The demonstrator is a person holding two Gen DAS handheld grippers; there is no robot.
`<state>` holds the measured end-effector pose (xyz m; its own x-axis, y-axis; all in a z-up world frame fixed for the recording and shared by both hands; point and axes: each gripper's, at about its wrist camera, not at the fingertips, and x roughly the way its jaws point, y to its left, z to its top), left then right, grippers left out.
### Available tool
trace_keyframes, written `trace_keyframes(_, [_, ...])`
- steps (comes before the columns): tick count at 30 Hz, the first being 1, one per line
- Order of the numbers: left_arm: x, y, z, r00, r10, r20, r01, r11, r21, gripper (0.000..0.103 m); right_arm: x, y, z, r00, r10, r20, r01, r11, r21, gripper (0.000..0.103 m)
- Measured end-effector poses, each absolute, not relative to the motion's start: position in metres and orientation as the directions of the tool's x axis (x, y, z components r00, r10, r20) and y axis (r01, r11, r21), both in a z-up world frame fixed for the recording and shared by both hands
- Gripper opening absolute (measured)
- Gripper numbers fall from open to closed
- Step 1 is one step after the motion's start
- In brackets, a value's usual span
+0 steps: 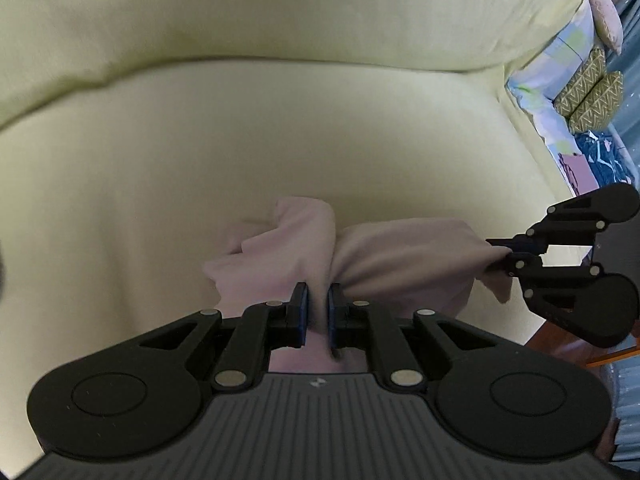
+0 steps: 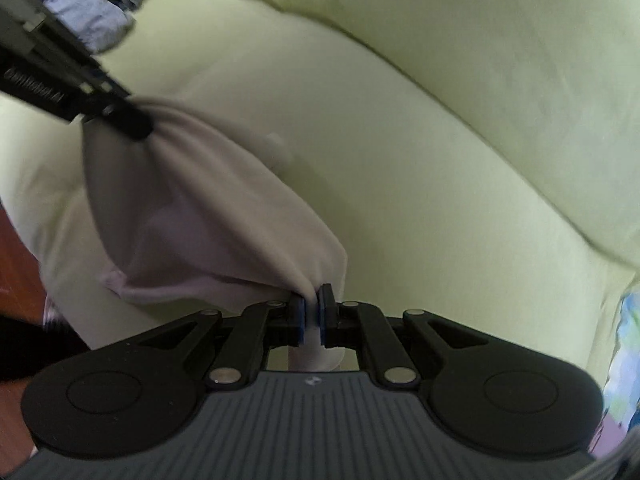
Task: Fold clothes
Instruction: 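Grasp the beige tank top with both grippers and lift it from the pile, then lower the tank top onto the sofa seat and open both grippers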
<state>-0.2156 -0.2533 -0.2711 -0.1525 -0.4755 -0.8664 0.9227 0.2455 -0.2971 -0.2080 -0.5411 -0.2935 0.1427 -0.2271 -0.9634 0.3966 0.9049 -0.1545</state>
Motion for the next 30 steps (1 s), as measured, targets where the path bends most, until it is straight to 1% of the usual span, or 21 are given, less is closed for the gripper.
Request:
trace_keyframes(2, [-0.220,-0.248,-0.285,-0.173,-0.496,-0.851,0.933,0.194,-0.303,0.033,-0.225,-0.546,-0.305,0.112,-0.238,-0.965,0.414,0.894,-0.172,0.004])
trace_keyframes(3, [-0.221,-0.245,-0.290,-0.182,-0.506,-0.843,0.937,0.170,-0.305,0.036,-0.235,-0.547,-0.310,0.095,-0.256,-0.962,0.424,0.885,-0.194,0.005])
trace_keyframes(5, [-0.225,-0.229,-0.305,-0.187,-0.536,-0.823,0.949,0.119,-0.293,0.052,-0.255,-0.546,-0.319,0.075,-0.306,-0.949,0.432,0.868,-0.245,0.005])
trace_keyframes(6, [-0.220,-0.233,-0.307,-0.185,-0.541,-0.821,0.951,0.112,-0.288,0.055,-0.265,-0.545,-0.323,0.067,-0.331,-0.941,0.436,0.858,-0.271,0.007])
trace_keyframes(7, [-0.218,-0.229,-0.311,-0.181,-0.546,-0.818,0.954,0.105,-0.281,0.057,-0.273,-0.545,-0.325,0.063,-0.358,-0.932,0.440,0.848,-0.296,0.013])
trace_keyframes(8, [-0.219,-0.222,-0.317,-0.176,-0.553,-0.814,0.957,0.098,-0.273,0.060,-0.279,-0.545,-0.326,0.060,-0.379,-0.923,0.444,0.839,-0.316,0.027])
trace_keyframes(9, [-0.219,-0.216,-0.323,-0.171,-0.559,-0.811,0.960,0.090,-0.265,0.061,-0.284,-0.545,-0.326,0.066,-0.384,-0.921,0.451,0.835,-0.315,0.033])
trace_keyframes(11, [-0.219,-0.200,-0.336,-0.170,-0.576,-0.800,0.957,0.099,-0.274,0.065,-0.306,-0.547,-0.322,0.104,-0.395,-0.913,0.482,0.823,-0.301,0.033])
trace_keyframes(13, [-0.222,-0.190,-0.347,-0.171,-0.600,-0.782,0.951,0.107,-0.290,0.066,-0.321,-0.549,-0.319,0.140,-0.423,-0.895,0.476,0.821,-0.314,0.035])
trace_keyframes(15, [-0.226,-0.177,-0.363,-0.155,-0.643,-0.750,0.950,0.111,-0.291,0.070,-0.338,-0.553,-0.316,0.193,-0.458,-0.867,0.462,0.823,-0.332,0.042])
trace_keyframes(18, [-0.232,-0.169,-0.380,-0.116,-0.711,-0.693,0.953,0.117,-0.280,0.076,-0.357,-0.567,-0.315,0.251,-0.496,-0.831,0.423,0.828,-0.367,0.047])
trace_keyframes(19, [-0.234,-0.166,-0.385,-0.103,-0.733,-0.673,0.954,0.119,-0.275,0.080,-0.363,-0.572,-0.314,0.266,-0.506,-0.821,0.422,0.827,-0.373,0.048])
trace_keyframes(21, [-0.243,-0.171,-0.390,-0.076,-0.757,-0.649,0.959,0.123,-0.257,0.081,-0.378,-0.588,-0.309,0.311,-0.533,-0.787,0.425,0.819,-0.386,0.055])
trace_keyframes(22, [-0.248,-0.165,-0.393,-0.048,-0.784,-0.619,0.964,0.125,-0.234,0.083,-0.385,-0.595,-0.306,0.330,-0.552,-0.766,0.423,0.812,-0.403,0.058])
trace_keyframes(23, [-0.251,-0.162,-0.395,-0.023,-0.800,-0.600,0.968,0.133,-0.213,0.087,-0.392,-0.602,-0.303,0.349,-0.571,-0.743,0.422,0.804,-0.420,0.065])
trace_keyframes(24, [-0.252,-0.164,-0.395,-0.011,-0.804,-0.594,0.969,0.139,-0.206,0.089,-0.399,-0.609,-0.299,0.365,-0.588,-0.722,0.422,0.796,-0.434,0.074])
trace_keyframes(25, [-0.255,-0.161,-0.395,0.013,-0.808,-0.589,0.970,0.153,-0.190,0.094,-0.406,-0.617,-0.294,0.373,-0.601,-0.707,0.426,0.788,-0.445,0.078])
trace_keyframes(26, [-0.258,-0.157,-0.394,0.040,-0.812,-0.582,0.970,0.171,-0.172,0.096,-0.414,-0.625,-0.289,0.381,-0.615,-0.691,0.431,0.779,-0.456,0.083])
trace_keyframes(30, [-0.270,-0.148,-0.381,0.126,-0.809,-0.575,0.972,0.215,-0.090,0.098,-0.451,-0.659,-0.258,0.410,-0.647,-0.643,0.448,0.757,-0.475,0.084])
